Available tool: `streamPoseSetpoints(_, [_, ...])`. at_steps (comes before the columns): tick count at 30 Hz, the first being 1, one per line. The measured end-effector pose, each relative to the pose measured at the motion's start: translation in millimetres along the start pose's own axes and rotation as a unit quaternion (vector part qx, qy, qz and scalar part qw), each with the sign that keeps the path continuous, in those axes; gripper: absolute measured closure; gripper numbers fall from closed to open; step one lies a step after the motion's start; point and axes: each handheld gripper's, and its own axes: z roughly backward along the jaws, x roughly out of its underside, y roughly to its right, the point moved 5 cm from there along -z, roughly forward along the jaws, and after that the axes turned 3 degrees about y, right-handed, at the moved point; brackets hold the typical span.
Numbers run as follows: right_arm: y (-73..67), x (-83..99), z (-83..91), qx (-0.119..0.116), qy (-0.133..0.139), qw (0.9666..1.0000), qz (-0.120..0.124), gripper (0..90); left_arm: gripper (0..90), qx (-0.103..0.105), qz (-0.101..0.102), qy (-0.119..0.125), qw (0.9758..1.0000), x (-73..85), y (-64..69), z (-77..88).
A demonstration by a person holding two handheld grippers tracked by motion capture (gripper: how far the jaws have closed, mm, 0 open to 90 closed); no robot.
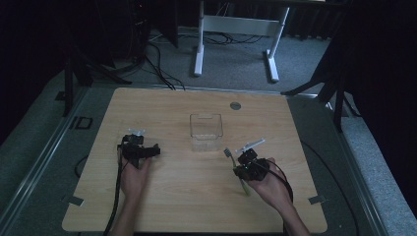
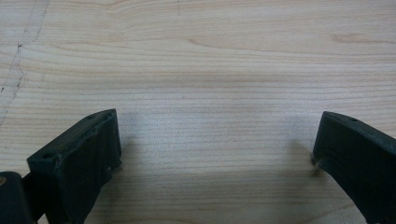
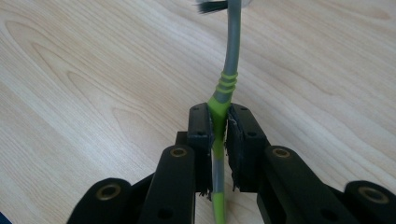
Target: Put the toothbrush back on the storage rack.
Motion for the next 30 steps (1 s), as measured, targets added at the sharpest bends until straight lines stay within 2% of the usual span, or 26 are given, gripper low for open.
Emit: streamPoseSetpoints(30, [-2.4,-15.6,34.5,0.004,0.070,0.9975,0.004,80.2,1.4,0.000,0.000,0.000,1.0000,0.0,0.0,0.0])
